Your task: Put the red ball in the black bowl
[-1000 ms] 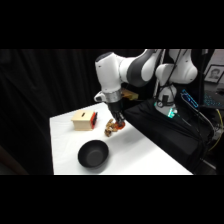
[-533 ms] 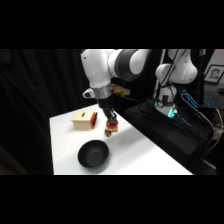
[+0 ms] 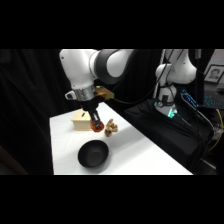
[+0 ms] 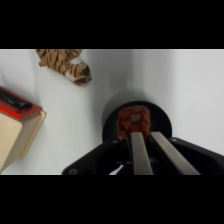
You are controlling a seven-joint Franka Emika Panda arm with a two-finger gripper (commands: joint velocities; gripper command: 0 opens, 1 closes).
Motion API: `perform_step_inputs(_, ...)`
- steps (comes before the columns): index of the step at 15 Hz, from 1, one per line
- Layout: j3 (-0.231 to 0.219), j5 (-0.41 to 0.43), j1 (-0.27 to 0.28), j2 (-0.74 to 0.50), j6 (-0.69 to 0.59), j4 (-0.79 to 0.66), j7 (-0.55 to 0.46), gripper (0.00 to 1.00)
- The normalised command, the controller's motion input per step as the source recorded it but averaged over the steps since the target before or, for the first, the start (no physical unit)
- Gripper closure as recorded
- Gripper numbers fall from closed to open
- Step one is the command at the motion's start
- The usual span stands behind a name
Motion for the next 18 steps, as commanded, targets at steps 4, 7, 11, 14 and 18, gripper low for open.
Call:
perform_step_inputs(4,0.007,-0.023,-0.03,0.33,-0.07,0.51,-0.1,0.95)
perform_step_inputs(7,0.023,0.005,-0.032,0.3,0.0,0.38,-0.1,0.95)
perform_step_inputs(11,0.045,0.026,-0.029,0.26,0.1,0.26,-0.11,0.96)
perform_step_inputs(14,0.054,0.028,-0.014,0.26,0.14,0.23,-0.11,0.97)
perform_step_inputs(18,0.057,0.049,-0.018,0.26,0.11,0.25,-0.11,0.98)
